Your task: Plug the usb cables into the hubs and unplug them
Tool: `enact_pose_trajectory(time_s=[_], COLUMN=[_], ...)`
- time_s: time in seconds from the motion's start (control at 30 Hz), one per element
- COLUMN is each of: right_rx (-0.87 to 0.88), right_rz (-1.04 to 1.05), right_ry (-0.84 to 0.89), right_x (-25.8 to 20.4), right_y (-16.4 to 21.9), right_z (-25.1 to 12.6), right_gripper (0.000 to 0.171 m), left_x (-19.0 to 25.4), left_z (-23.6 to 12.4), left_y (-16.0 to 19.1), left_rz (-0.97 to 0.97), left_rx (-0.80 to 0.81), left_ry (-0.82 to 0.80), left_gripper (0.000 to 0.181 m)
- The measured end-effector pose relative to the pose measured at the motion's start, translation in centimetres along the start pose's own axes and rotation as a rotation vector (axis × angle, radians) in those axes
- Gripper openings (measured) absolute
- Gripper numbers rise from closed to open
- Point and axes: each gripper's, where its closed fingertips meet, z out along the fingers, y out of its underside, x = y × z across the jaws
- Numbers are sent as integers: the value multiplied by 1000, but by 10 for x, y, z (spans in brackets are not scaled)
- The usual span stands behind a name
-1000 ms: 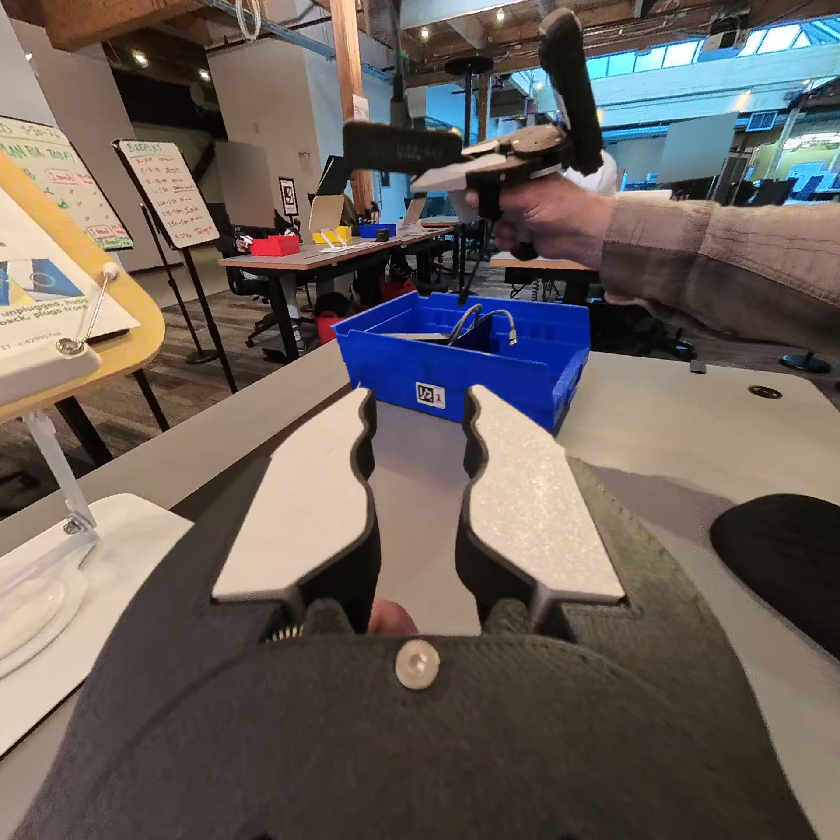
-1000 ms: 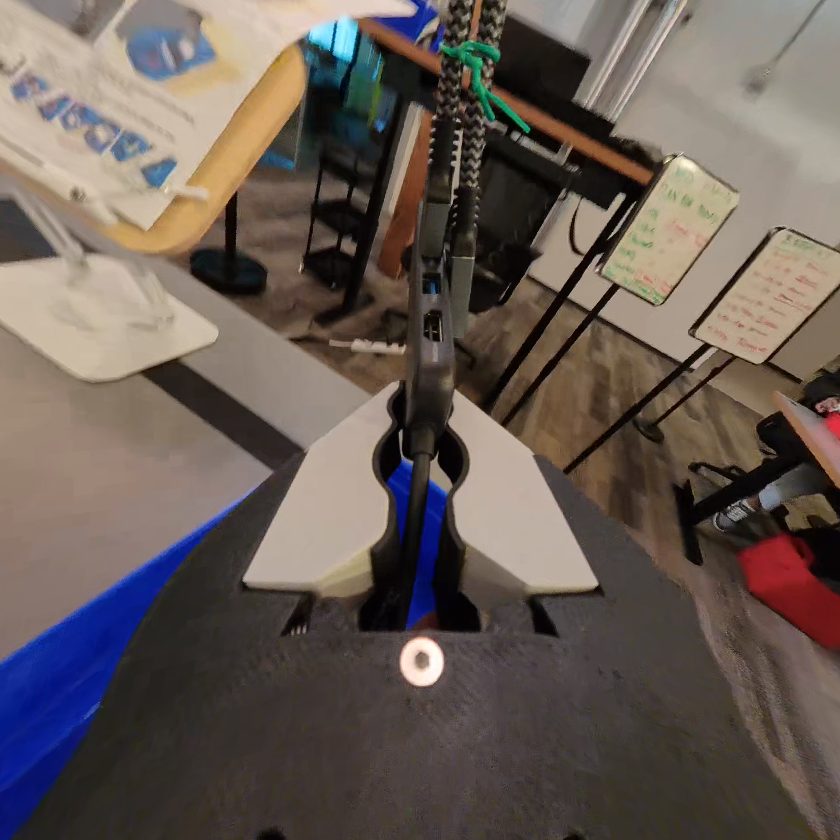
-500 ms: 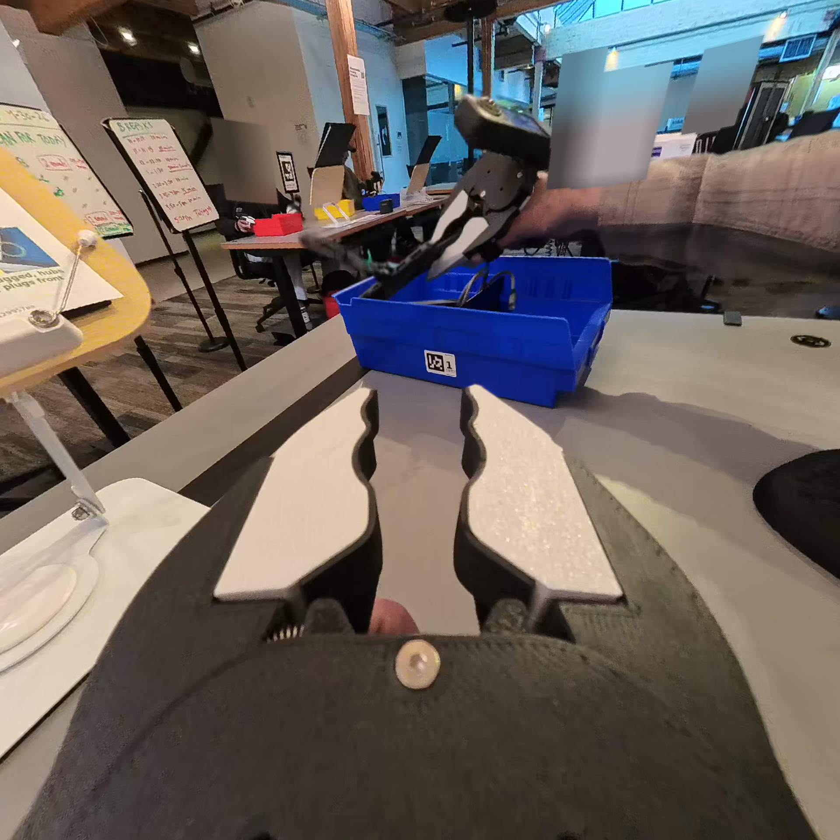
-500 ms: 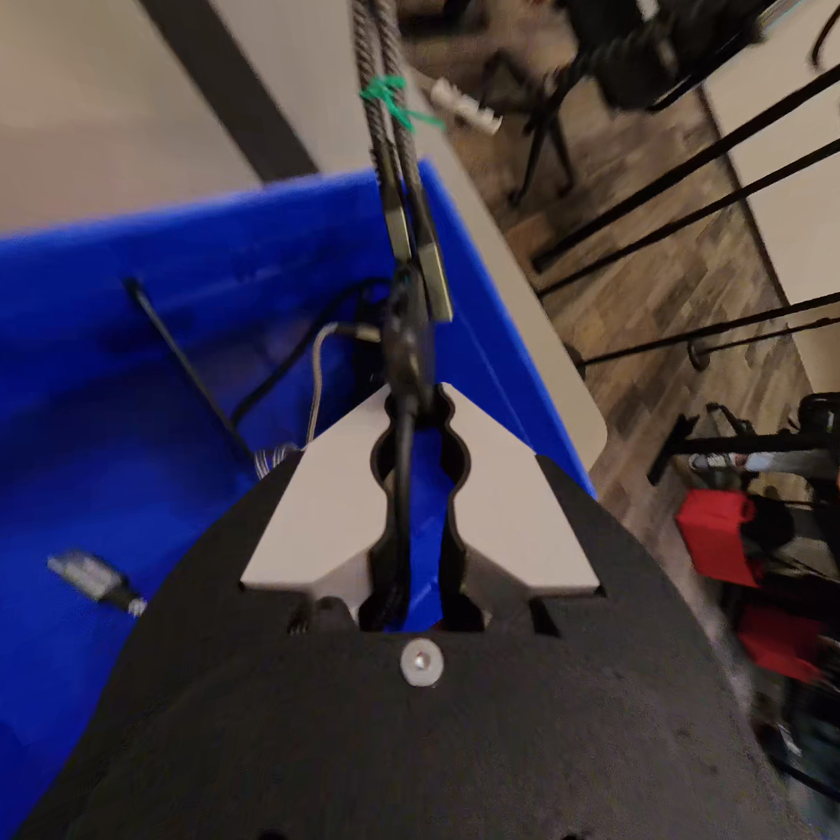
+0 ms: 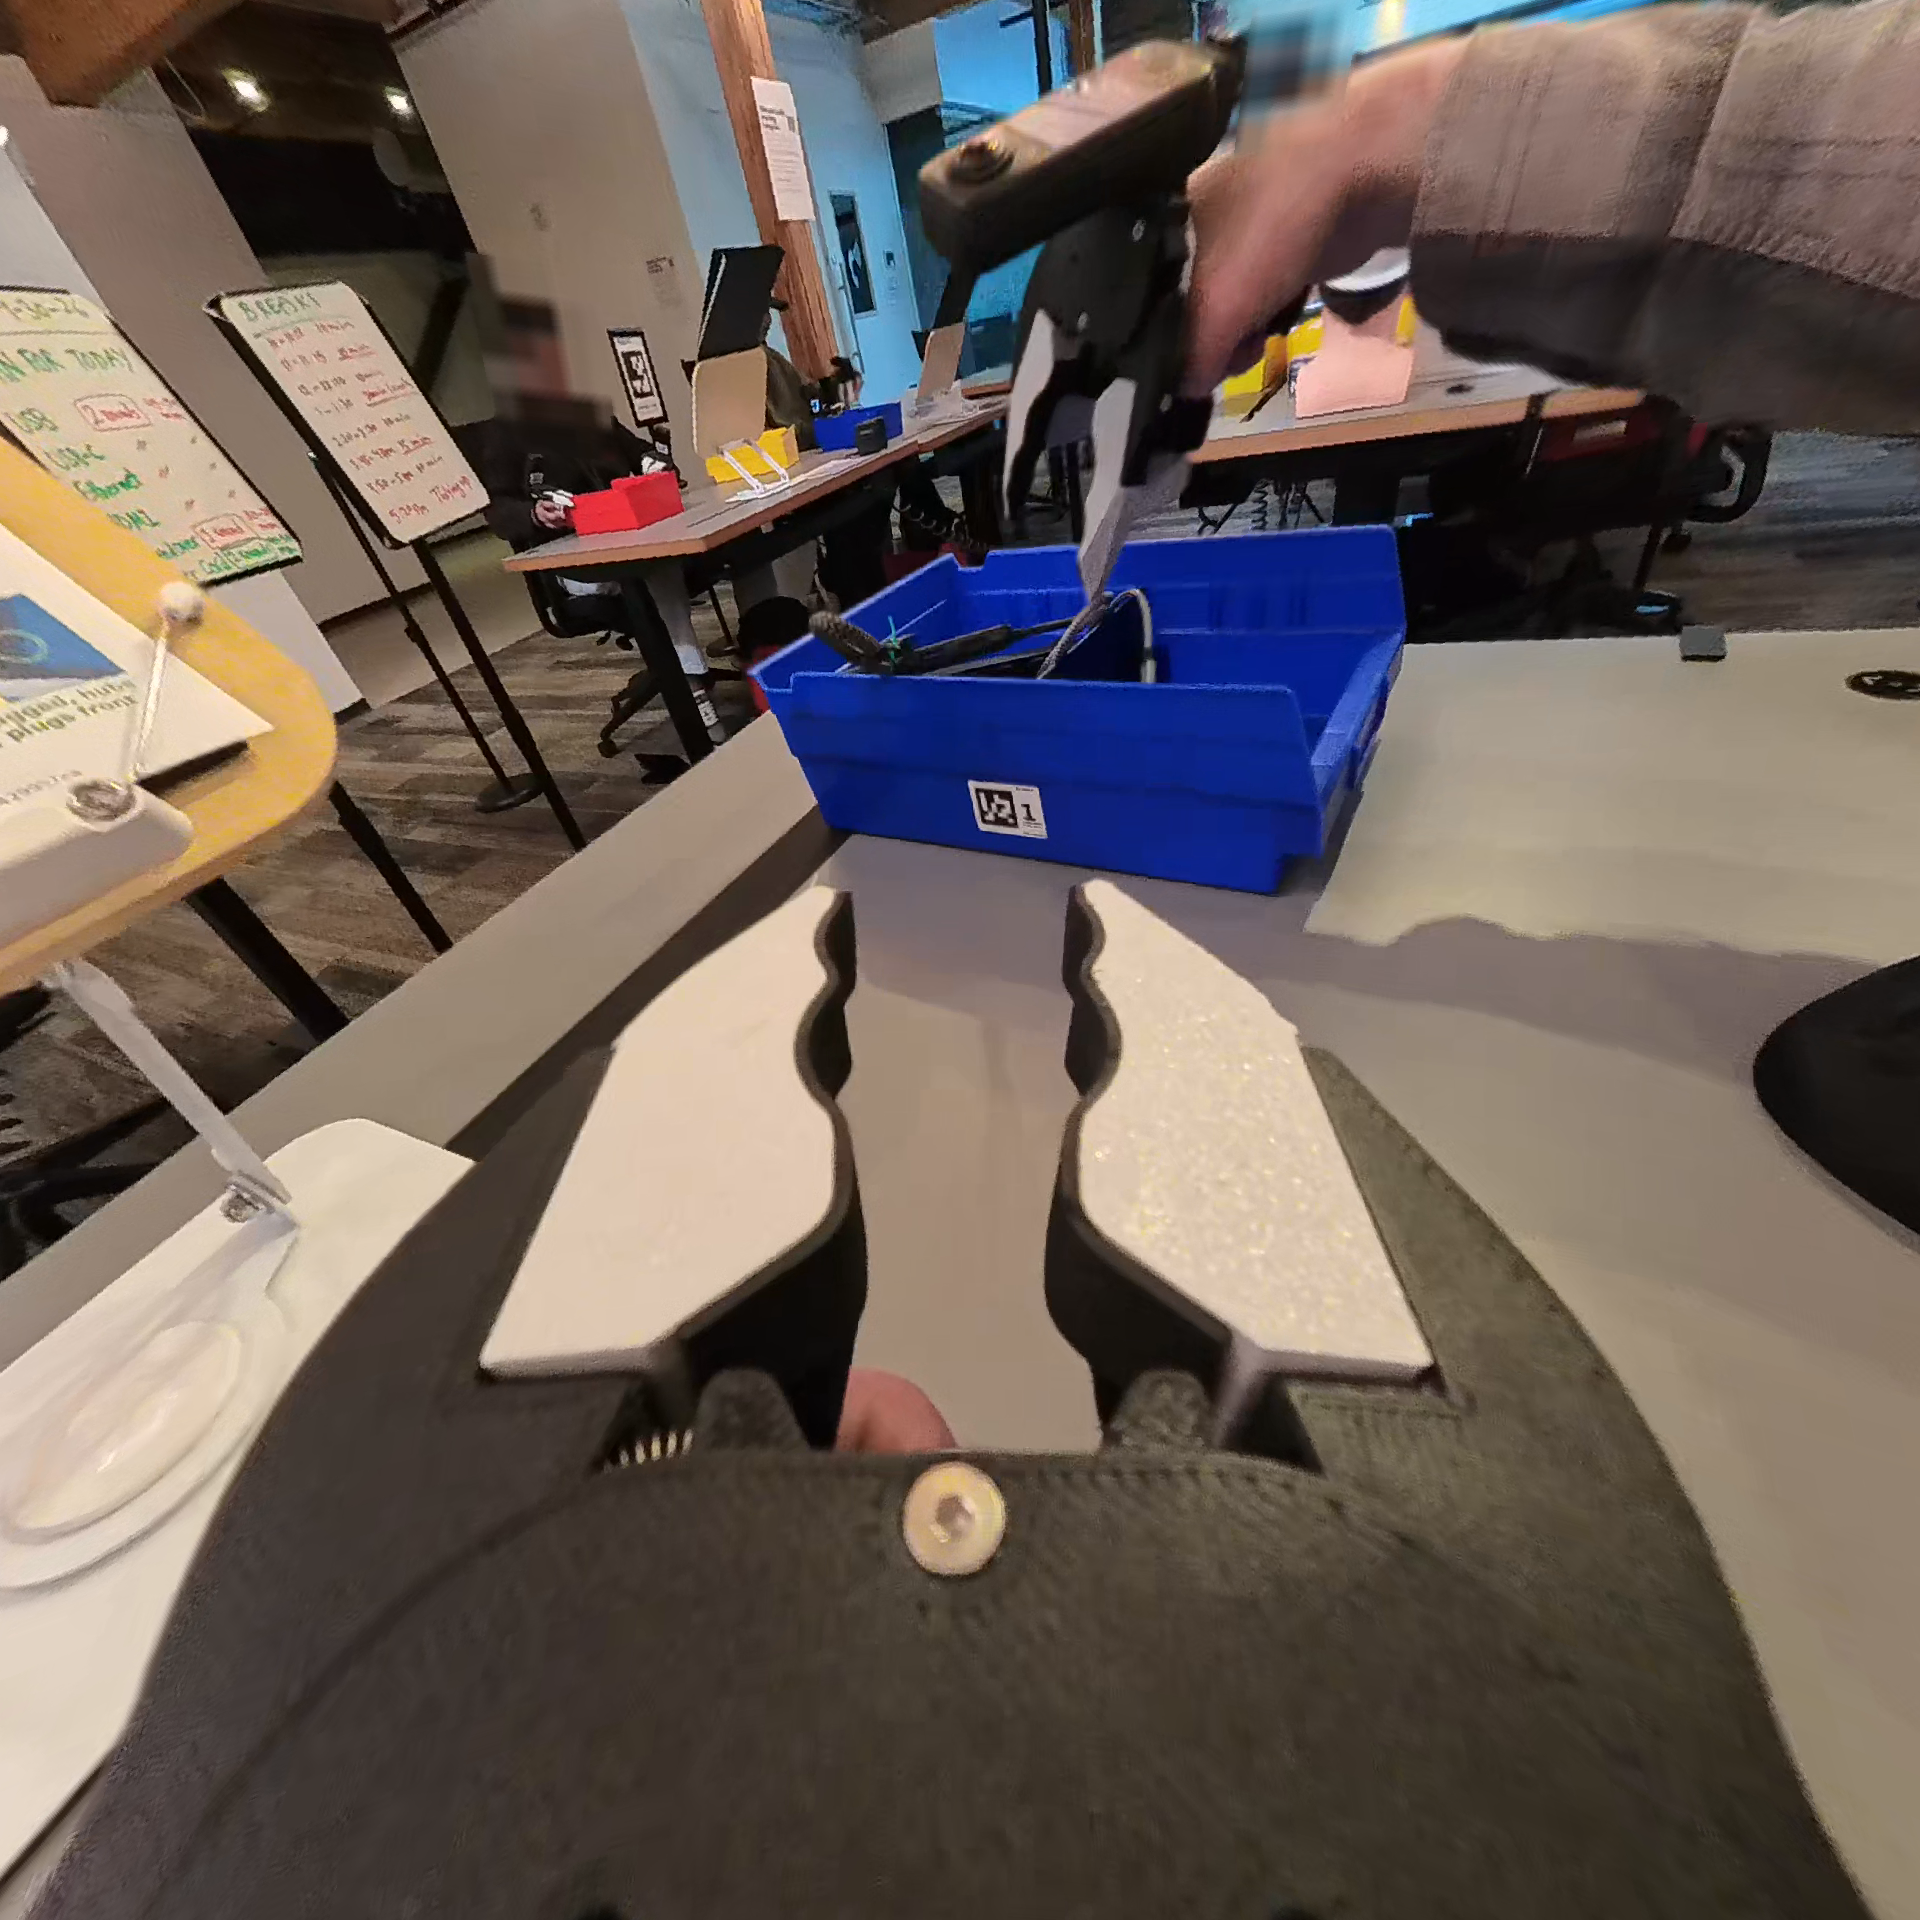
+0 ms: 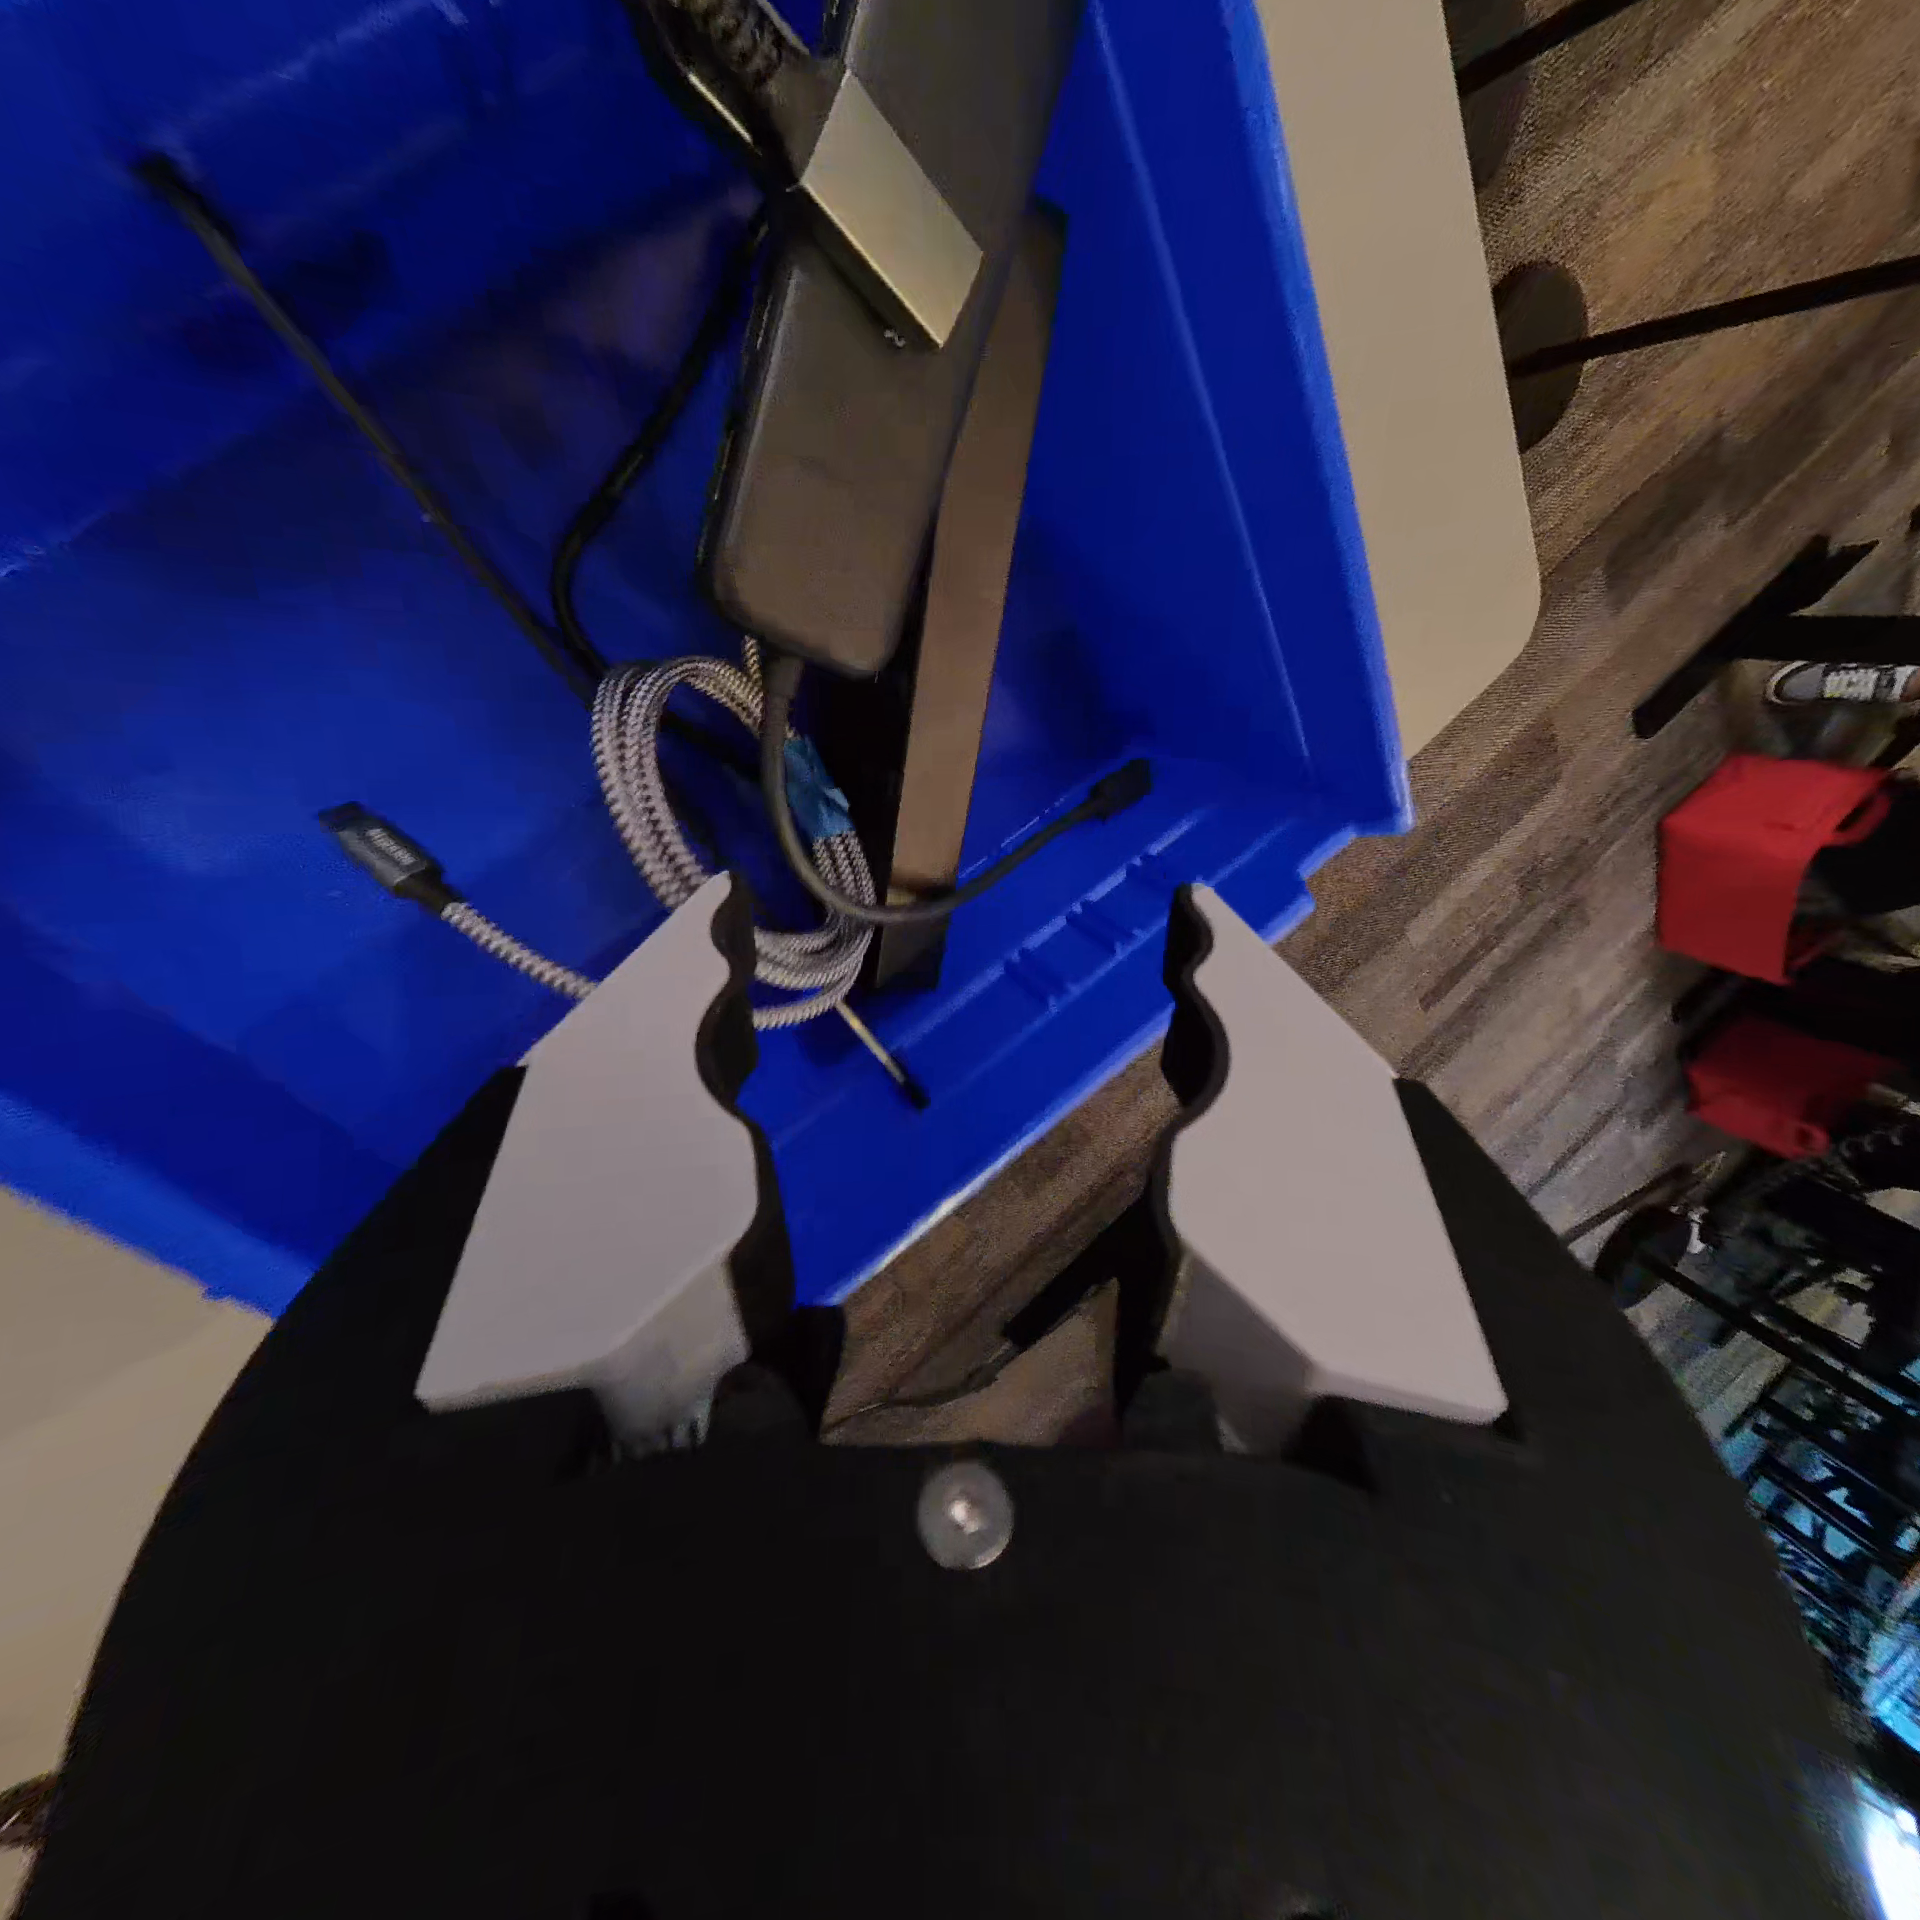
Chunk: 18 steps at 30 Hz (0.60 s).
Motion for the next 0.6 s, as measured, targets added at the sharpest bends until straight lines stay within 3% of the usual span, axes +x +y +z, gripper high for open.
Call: enact_pose_trajectory(time_s=[0.07, 0.17, 0.37, 0.47, 0.6], right_rx=[1, 114, 278, 306, 312], right_rz=[16, 89, 413, 508, 589], right_ry=[1, 39, 121, 74, 36], right_x=[-2, -5, -14, -37, -61], right_y=[6, 5, 47, 75, 101], right_z=[-16, -43, -72, -59, -27], right_gripper=[90, 94, 77, 78, 87], left_x=[-2, -8, -42, -88, -159], left_z=[-2, -9, -43, -97, -210], left_y=[-7, -25, -71, -88, -77], left_rz=[37, 103, 249, 401, 397], left_rx=[-4, -14, -103, -187, -333], left_ry=[-12, -50, -150, -324, -580], left_gripper=[40, 46, 63, 72, 74])
